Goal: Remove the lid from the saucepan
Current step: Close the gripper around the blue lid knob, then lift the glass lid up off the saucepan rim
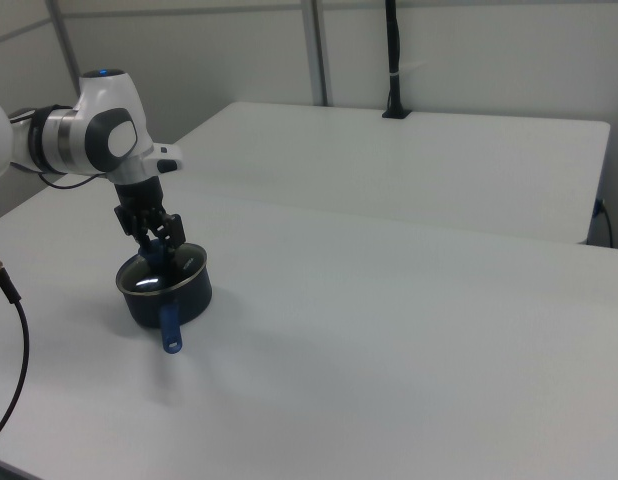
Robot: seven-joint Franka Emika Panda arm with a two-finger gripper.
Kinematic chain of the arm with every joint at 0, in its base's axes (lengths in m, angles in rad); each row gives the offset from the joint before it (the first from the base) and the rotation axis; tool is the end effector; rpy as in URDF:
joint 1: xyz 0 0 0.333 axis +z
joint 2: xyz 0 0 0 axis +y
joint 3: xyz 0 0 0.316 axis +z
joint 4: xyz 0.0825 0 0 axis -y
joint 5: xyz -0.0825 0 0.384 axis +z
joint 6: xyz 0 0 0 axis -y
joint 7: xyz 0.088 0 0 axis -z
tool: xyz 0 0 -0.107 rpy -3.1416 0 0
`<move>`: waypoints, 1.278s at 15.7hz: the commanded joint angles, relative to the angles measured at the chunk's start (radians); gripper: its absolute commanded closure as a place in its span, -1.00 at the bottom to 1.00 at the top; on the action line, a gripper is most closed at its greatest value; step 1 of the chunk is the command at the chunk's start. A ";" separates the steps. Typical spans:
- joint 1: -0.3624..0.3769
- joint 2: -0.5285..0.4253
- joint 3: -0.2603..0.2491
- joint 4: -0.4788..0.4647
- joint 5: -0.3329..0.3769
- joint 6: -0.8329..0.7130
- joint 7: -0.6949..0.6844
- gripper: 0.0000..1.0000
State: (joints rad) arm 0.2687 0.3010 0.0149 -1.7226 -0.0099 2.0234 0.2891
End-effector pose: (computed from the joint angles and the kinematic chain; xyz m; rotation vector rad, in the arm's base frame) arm 0.6166 0.1783 0.4095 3.1372 -0.0029 0.0017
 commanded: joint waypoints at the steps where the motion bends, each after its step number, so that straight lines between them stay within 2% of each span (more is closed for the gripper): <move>1: 0.010 -0.019 -0.007 0.001 -0.010 -0.061 0.018 -0.06; 14: 0.001 -0.071 -0.009 0.035 0.002 -0.118 0.018 -0.06; 20: -0.026 -0.091 -0.032 0.040 0.005 -0.121 0.016 -0.06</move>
State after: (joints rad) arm 0.2570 0.2380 -0.0015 -1.6882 -0.0097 1.9325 0.2967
